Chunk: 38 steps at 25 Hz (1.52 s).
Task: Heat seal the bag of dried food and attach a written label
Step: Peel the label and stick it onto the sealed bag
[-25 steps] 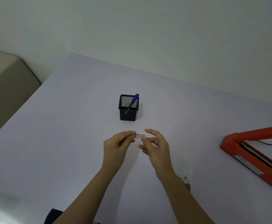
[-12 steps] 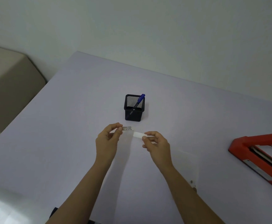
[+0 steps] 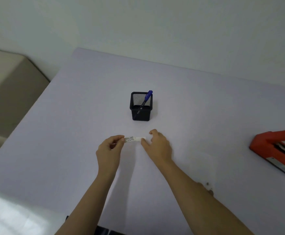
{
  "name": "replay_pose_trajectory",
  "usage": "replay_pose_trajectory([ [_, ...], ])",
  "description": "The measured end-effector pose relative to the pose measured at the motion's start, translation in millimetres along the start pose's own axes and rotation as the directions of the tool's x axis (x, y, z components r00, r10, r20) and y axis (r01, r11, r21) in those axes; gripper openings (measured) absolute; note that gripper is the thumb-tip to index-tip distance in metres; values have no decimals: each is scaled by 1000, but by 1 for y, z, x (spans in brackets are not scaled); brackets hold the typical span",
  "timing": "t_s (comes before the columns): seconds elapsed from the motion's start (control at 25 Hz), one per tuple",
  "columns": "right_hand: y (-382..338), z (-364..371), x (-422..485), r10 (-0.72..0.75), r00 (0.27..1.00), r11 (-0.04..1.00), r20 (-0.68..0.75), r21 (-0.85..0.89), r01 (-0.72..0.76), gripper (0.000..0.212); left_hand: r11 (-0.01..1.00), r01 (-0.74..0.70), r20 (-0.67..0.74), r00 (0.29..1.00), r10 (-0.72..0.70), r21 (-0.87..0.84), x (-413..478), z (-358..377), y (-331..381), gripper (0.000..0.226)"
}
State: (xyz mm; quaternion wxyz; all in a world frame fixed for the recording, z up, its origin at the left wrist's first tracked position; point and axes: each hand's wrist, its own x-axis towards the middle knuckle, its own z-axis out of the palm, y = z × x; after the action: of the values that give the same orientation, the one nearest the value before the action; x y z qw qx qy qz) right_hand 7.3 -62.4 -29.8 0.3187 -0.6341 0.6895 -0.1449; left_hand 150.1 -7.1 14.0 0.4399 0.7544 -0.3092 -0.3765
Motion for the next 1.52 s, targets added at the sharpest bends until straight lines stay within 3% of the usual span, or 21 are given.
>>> replay_pose_trajectory([
  [0.16, 45, -44, -21, -6, 986, 985, -167, 168, 34, 18, 998, -39, 193, 981, 28, 54, -9, 49, 8, 13],
  [0.24, 92, -70, -38, 82, 963, 969, -258, 246, -16, 8, 996, -61, 347, 937, 35, 65, -23, 83, 12, 13],
  [0.32, 139, -95, -56, 185, 936, 950, -298, 299, -93, 15, 996, -67, 479, 877, 30, 60, -38, 116, 14, 11],
  [0.4, 169, -110, -68, 233, 936, 931, -265, 338, -136, 20, 997, -49, 569, 822, 8, 56, -48, 141, 12, 10],
  [0.52, 193, -120, -73, 185, 971, 926, -148, 357, -122, 19, 989, -45, 650, 758, -56, 138, -59, 174, 6, 9],
  [0.8, 204, -114, -68, 56, 997, 941, -47, 337, -37, 26, 908, -262, 691, 722, -40, 326, -57, 190, -6, 11],
  [1.24, 200, -108, -64, 82, 990, 940, -118, 339, -38, 15, 863, -372, 697, 717, 34, 341, -57, 194, -9, 15],
  [1.52, 200, -103, -62, 107, 985, 940, -135, 337, -56, 23, 840, -428, 681, 725, 99, 332, -63, 196, -12, 14],
])
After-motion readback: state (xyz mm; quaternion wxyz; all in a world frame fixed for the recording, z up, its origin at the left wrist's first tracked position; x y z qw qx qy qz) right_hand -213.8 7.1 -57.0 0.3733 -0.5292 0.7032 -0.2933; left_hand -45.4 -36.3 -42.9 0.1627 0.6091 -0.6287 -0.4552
